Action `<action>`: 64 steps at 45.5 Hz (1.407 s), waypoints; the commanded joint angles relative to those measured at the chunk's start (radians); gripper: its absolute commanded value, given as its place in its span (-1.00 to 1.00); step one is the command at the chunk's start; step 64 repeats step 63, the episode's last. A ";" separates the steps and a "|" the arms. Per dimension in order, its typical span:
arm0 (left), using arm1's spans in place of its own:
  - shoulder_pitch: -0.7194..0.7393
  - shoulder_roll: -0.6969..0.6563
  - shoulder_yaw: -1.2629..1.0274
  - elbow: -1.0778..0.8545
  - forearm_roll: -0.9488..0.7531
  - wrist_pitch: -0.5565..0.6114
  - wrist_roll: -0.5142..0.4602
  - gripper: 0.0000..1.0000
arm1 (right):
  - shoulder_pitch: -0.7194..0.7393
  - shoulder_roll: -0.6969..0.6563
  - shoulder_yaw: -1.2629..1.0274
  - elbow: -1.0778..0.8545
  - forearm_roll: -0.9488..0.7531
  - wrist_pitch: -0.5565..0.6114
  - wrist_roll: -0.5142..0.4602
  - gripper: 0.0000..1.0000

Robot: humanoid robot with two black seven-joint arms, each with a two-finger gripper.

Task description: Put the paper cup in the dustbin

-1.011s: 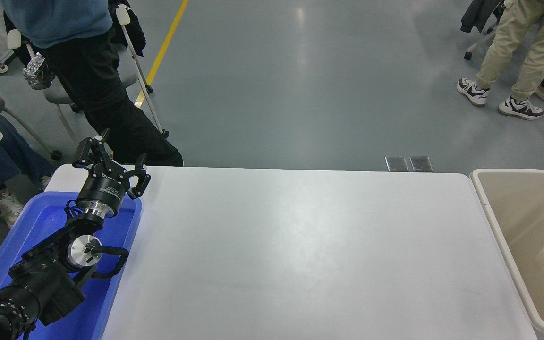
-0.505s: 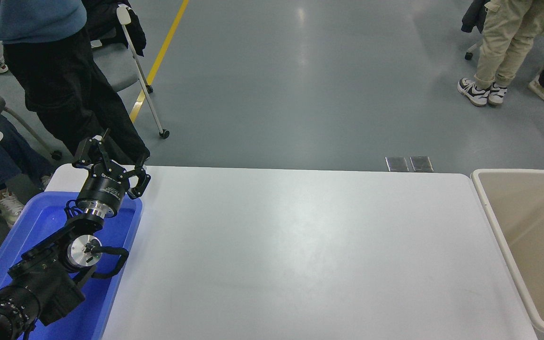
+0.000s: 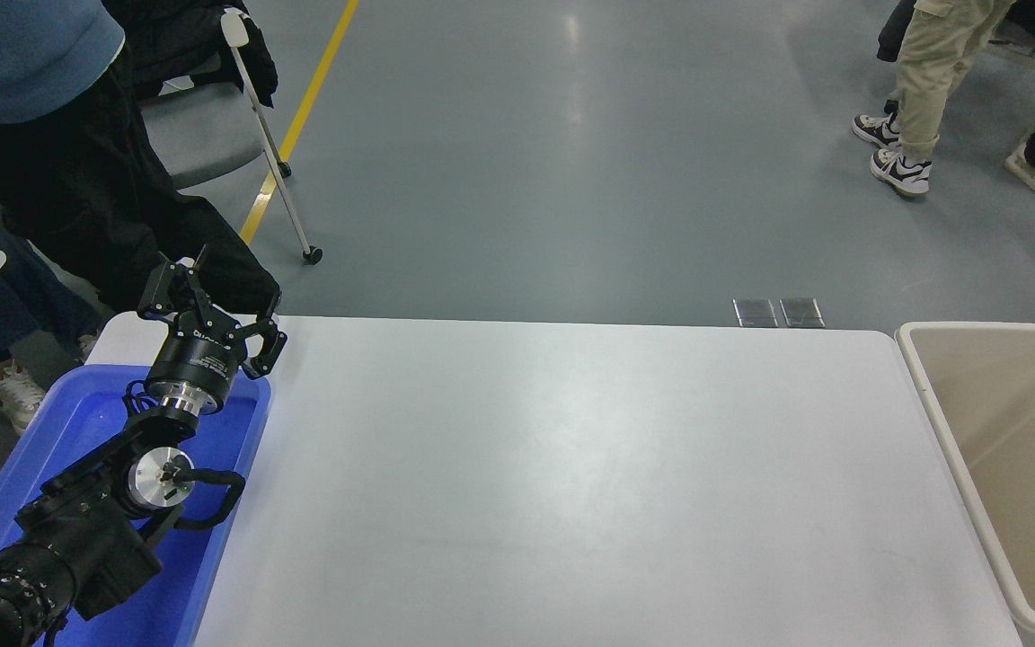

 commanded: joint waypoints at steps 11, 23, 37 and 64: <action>0.000 0.000 0.000 0.000 0.000 0.000 0.000 1.00 | -0.120 -0.082 0.610 0.467 0.067 0.046 0.076 1.00; 0.000 0.000 0.000 0.000 0.000 0.000 0.000 1.00 | -0.243 -0.025 0.909 0.741 0.001 0.040 0.163 1.00; 0.000 0.000 0.001 0.000 0.000 0.000 0.000 1.00 | -0.347 0.242 1.148 0.790 -0.257 0.049 0.234 1.00; 0.000 0.000 0.000 0.000 0.000 0.000 0.000 1.00 | -0.368 0.383 1.222 0.807 -0.313 0.049 0.266 1.00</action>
